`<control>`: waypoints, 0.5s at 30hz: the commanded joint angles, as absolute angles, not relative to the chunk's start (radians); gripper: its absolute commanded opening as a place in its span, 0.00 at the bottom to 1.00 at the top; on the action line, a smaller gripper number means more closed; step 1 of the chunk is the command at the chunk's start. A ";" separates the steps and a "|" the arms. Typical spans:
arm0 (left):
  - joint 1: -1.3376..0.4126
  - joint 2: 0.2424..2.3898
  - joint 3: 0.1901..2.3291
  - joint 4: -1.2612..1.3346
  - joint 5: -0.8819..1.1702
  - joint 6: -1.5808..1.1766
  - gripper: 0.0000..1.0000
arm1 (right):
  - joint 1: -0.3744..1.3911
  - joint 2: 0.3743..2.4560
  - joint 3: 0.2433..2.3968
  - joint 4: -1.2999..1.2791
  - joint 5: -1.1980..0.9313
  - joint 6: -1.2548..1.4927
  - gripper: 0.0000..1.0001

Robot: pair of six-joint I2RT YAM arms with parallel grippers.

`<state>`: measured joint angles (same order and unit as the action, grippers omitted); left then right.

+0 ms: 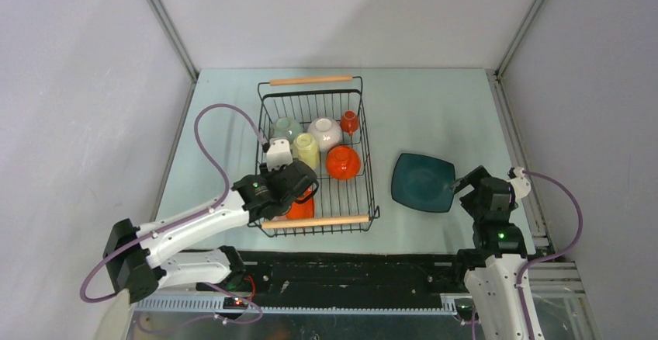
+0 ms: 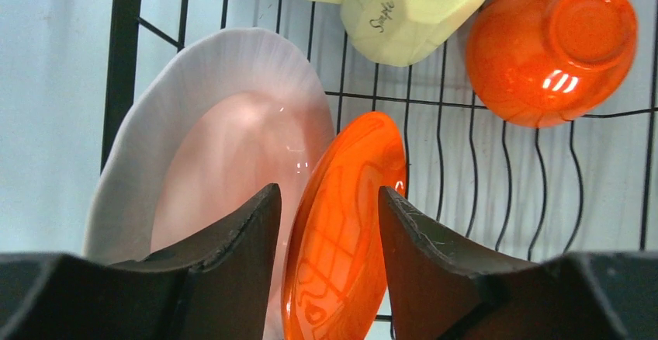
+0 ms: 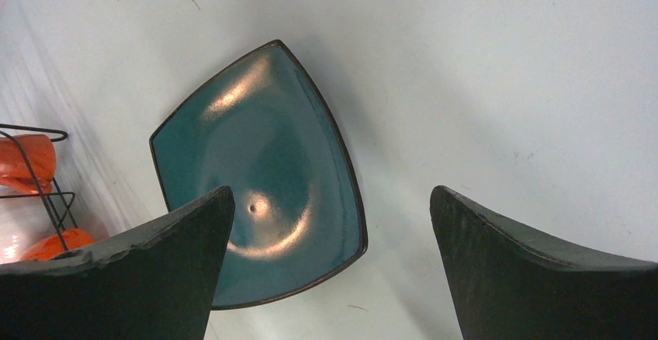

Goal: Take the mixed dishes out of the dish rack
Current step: Pick up the plate from the dish rack.

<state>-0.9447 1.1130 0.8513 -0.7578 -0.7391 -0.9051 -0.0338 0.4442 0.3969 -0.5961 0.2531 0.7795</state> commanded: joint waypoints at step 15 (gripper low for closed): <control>-0.943 1.160 0.915 -0.829 -0.801 -0.959 0.18 | -0.029 0.442 0.412 -0.597 0.283 0.807 0.99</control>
<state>-0.9447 1.1908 0.8810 -0.8379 -0.7742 -0.9520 -0.0338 0.4438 0.3969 -0.6117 0.2596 0.7967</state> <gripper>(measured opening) 0.230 0.993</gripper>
